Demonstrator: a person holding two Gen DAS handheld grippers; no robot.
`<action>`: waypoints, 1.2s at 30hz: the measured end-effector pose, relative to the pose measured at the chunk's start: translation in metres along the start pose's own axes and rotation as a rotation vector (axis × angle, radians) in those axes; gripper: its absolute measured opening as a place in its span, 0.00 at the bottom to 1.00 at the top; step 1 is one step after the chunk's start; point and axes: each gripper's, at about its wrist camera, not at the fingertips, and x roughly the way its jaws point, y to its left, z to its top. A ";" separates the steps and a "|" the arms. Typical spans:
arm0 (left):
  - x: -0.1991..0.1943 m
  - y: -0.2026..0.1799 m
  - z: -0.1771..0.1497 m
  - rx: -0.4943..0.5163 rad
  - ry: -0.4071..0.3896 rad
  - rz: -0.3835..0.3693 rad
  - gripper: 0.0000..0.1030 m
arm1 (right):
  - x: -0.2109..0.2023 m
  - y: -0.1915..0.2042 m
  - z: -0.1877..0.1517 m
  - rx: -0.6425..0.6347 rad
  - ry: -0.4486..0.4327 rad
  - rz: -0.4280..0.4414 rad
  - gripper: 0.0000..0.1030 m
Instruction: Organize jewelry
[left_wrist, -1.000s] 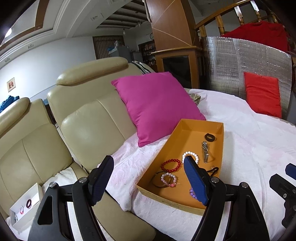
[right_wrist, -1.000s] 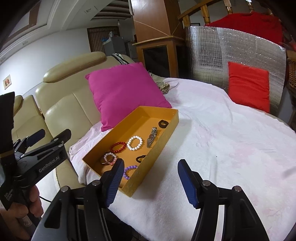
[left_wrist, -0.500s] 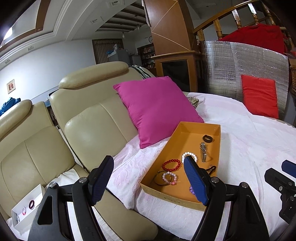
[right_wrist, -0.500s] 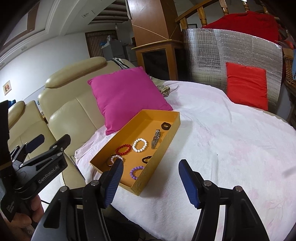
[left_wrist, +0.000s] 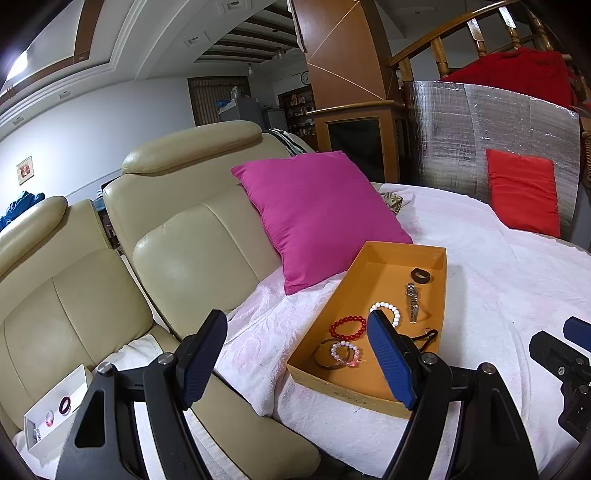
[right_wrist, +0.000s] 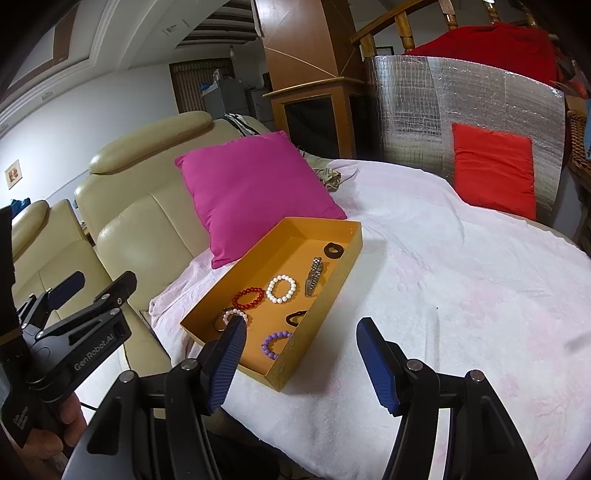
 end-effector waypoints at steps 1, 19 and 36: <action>0.000 0.000 0.000 0.000 0.000 0.001 0.76 | 0.000 0.000 0.000 0.000 0.001 0.000 0.64; 0.003 0.002 -0.002 0.004 0.001 -0.001 0.76 | 0.005 0.001 0.001 0.011 0.004 -0.008 0.64; 0.010 0.001 -0.005 0.005 0.011 -0.011 0.76 | 0.011 0.000 0.005 0.017 0.005 -0.017 0.64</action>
